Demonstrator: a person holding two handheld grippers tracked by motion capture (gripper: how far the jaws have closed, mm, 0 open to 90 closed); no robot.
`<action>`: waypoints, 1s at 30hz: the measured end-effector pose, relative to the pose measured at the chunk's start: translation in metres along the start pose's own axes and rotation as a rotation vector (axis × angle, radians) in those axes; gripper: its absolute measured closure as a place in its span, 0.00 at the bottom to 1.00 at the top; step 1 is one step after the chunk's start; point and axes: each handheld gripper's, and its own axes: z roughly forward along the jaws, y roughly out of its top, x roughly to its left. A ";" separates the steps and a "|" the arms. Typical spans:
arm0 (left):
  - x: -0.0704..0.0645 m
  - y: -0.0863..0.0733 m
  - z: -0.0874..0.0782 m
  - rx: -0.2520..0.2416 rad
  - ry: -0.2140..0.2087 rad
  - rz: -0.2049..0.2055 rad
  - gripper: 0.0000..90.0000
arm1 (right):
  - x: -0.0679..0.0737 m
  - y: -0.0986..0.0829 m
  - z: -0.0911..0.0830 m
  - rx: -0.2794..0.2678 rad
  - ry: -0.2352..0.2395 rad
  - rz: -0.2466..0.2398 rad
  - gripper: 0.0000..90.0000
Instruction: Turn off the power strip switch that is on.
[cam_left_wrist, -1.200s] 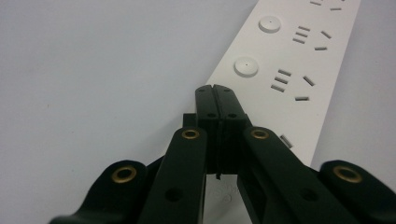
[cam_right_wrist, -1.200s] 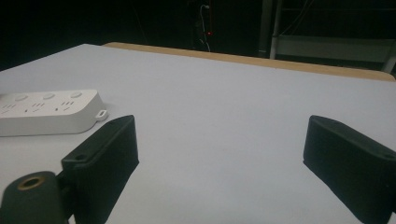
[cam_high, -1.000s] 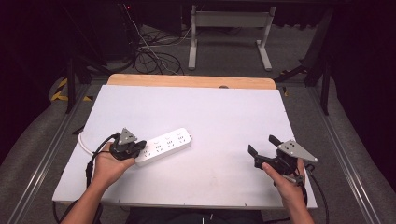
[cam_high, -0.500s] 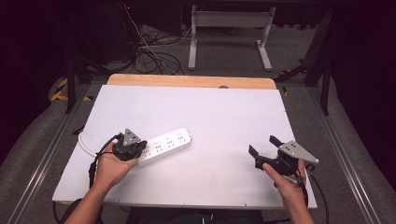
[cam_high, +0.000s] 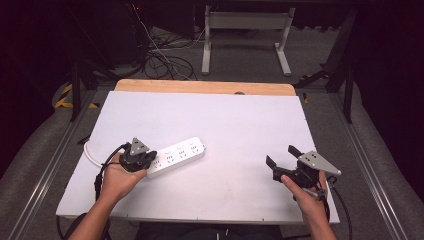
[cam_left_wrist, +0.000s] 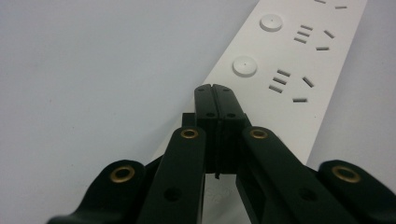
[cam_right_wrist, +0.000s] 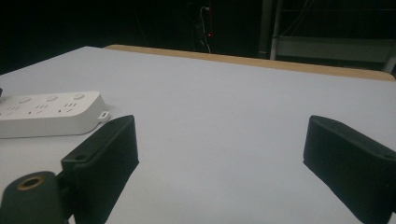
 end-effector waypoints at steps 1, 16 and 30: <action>0.000 0.000 0.000 -0.002 0.006 0.001 1.00 | 0.000 0.000 0.000 0.000 0.000 0.000 0.12; 0.004 0.000 0.001 -0.006 -0.031 -0.054 1.00 | 0.002 0.001 0.002 0.000 0.004 -0.007 0.12; 0.002 0.001 0.003 -0.001 -0.035 -0.047 1.00 | 0.002 0.001 0.002 -0.002 0.005 -0.010 0.12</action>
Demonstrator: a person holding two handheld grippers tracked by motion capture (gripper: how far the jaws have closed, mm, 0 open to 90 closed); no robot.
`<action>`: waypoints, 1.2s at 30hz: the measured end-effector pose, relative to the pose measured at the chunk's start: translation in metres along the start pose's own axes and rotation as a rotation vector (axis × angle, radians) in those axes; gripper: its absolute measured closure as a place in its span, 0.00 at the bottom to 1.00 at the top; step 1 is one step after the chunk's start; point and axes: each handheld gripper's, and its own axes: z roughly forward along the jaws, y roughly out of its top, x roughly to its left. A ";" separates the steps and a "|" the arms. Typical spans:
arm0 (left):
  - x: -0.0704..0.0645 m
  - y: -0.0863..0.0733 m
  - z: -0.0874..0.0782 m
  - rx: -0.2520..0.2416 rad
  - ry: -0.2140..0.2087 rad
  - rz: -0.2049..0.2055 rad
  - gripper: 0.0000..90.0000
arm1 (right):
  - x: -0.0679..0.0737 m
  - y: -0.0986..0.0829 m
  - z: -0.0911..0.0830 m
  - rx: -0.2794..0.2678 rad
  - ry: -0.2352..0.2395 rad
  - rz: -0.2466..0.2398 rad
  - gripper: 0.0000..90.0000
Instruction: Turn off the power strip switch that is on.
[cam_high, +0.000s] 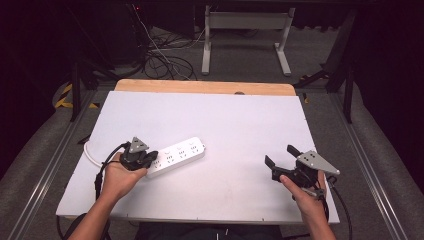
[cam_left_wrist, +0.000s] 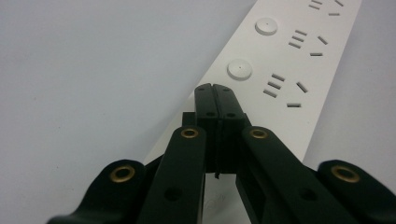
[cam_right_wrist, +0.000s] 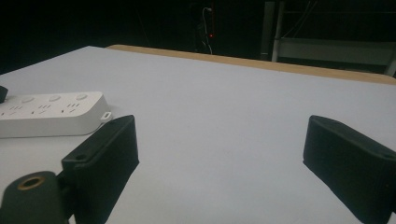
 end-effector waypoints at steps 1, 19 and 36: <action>0.000 0.000 0.000 0.002 0.001 0.009 1.00 | 0.000 0.000 0.000 0.000 0.000 0.000 0.12; 0.003 0.000 0.000 -0.003 -0.020 -0.015 1.00 | 0.000 0.000 0.000 0.003 0.001 0.000 0.12; 0.006 -0.001 0.002 -0.021 -0.037 -0.011 1.00 | 0.002 -0.001 0.002 0.008 0.006 -0.002 0.12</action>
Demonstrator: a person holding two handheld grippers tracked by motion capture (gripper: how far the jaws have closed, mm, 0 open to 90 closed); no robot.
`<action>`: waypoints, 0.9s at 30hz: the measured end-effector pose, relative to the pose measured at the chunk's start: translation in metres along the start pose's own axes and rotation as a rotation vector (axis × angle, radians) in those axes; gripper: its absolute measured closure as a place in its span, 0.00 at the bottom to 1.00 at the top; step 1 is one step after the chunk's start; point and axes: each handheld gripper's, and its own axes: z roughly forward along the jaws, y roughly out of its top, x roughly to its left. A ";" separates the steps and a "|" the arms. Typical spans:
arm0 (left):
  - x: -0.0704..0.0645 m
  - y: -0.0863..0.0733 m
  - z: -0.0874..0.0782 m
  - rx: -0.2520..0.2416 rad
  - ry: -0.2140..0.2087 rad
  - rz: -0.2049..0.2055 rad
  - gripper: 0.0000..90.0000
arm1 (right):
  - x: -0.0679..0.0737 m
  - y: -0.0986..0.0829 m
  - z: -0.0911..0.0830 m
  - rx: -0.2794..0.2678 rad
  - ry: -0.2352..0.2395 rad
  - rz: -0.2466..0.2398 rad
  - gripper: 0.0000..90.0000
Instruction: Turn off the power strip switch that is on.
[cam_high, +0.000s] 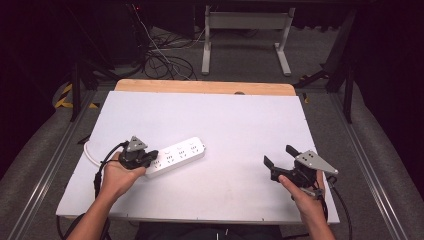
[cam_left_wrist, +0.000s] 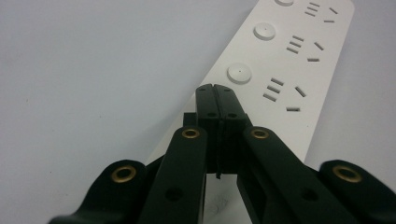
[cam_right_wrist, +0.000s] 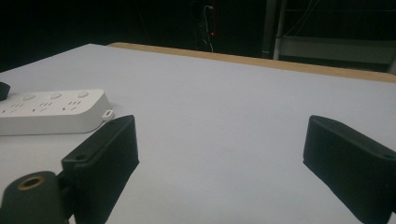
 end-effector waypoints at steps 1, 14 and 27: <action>0.000 0.000 0.000 -0.004 0.004 0.007 1.00 | 0.000 0.000 0.000 0.000 0.000 0.001 0.12; -0.004 0.001 0.001 -0.018 -0.007 0.066 1.00 | 0.000 0.000 0.000 -0.002 0.003 0.009 0.12; 0.003 0.003 -0.011 -0.130 -0.027 -0.008 1.00 | -0.001 0.000 0.000 -0.004 0.005 0.013 0.12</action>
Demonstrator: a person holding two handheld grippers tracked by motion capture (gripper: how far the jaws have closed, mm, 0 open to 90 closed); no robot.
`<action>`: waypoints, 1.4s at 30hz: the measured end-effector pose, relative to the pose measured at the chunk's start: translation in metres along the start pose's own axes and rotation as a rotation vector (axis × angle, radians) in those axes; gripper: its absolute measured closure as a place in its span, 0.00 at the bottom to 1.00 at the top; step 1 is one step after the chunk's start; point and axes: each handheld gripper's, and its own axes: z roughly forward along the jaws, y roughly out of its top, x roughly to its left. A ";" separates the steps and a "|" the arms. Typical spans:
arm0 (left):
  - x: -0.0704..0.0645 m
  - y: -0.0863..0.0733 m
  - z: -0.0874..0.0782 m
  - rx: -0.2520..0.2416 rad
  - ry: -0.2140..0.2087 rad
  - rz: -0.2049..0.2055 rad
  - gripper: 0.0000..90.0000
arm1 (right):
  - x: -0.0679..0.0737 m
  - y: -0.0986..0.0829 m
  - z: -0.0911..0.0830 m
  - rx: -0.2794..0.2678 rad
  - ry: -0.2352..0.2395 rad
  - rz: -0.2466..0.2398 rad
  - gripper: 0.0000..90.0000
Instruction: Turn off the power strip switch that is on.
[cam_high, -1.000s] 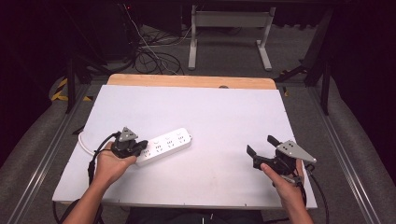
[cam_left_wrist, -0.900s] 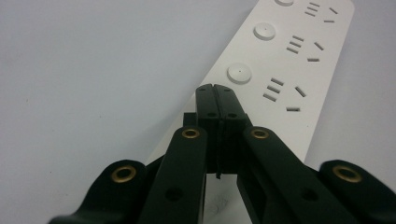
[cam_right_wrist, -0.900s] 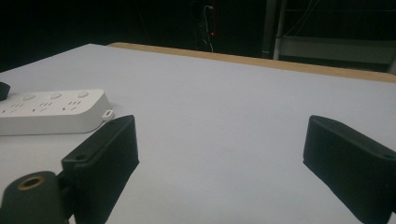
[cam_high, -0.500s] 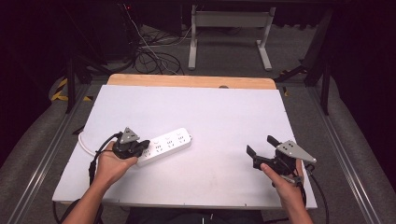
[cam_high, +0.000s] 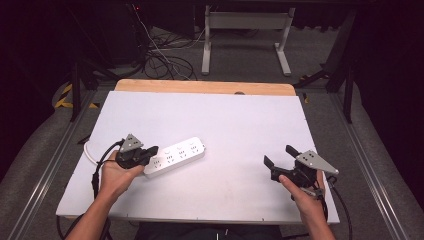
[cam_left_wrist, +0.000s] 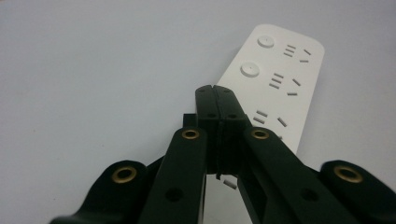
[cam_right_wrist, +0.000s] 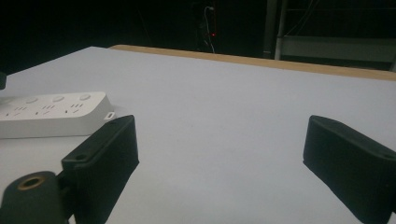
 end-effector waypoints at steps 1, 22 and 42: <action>0.000 0.000 -0.001 -0.008 0.002 -0.001 1.00 | 0.000 0.000 0.000 -0.001 0.002 0.002 0.12; 0.011 0.000 -0.025 -0.212 0.116 -0.064 1.00 | 0.001 0.001 0.004 0.000 0.015 -0.005 0.12; 0.009 -0.003 -0.032 -0.288 0.184 -0.050 0.85 | 0.005 0.004 0.012 -0.002 0.043 -0.007 0.12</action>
